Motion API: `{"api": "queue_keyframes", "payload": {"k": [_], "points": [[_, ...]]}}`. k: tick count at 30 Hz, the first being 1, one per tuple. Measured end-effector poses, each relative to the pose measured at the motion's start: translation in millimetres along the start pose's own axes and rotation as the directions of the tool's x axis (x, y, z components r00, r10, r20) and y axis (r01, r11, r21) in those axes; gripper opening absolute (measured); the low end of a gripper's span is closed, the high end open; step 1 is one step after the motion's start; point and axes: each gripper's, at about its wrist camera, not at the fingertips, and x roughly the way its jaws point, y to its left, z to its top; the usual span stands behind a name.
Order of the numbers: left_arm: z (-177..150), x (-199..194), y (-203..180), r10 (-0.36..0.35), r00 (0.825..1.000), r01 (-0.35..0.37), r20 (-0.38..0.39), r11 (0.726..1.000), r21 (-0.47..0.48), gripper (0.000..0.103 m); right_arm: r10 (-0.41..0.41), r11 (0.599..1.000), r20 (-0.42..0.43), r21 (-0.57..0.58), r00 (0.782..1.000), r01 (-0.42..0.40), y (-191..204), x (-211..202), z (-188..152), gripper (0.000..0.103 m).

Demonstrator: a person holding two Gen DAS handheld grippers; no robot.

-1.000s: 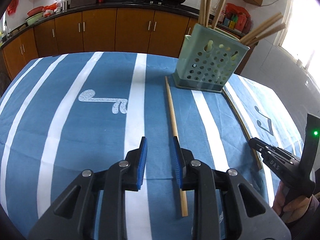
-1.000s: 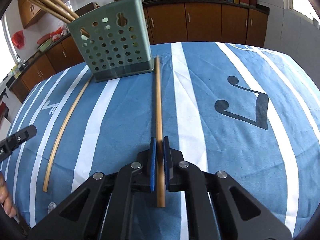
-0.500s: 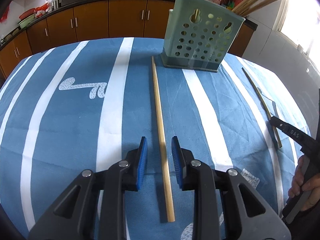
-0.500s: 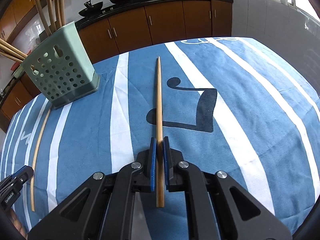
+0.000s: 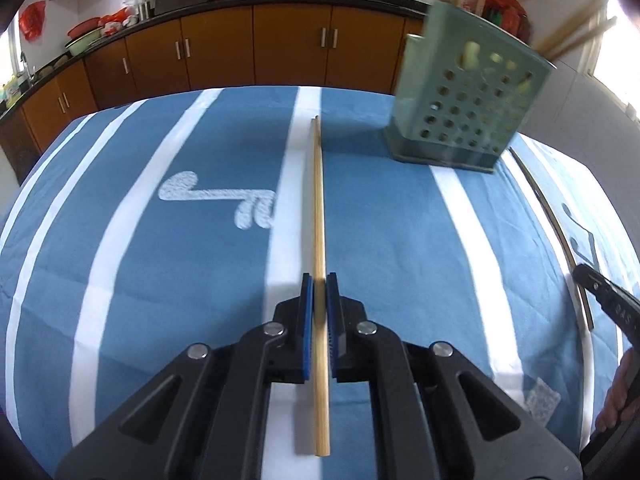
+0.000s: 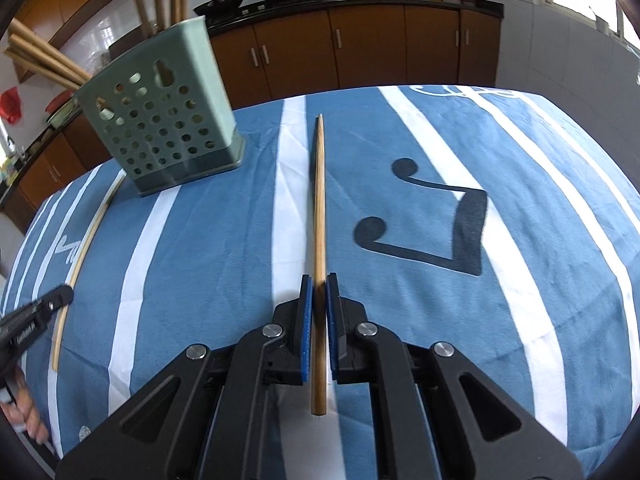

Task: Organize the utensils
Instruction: 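Lift both held chopsticks upright over the green holder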

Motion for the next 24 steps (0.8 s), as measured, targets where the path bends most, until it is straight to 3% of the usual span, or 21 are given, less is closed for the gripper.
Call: {"api": "queue_keyframes", "payload": {"k": [6,24], "points": [[8.3,6.0,13.0,0.033,0.999,-0.033,0.017,0.999,0.001,0.008,-0.014,0.998,0.006,-0.068,1.0,0.014,13.8,7.7,5.8,0.008],[5.8,6.1,14.2,0.022,0.999,-0.022,0.027,1.0,-0.006,0.01,-0.004,0.998,0.002,-0.057,1.0,0.004,11.1,9.4,7.2,0.008]]}}
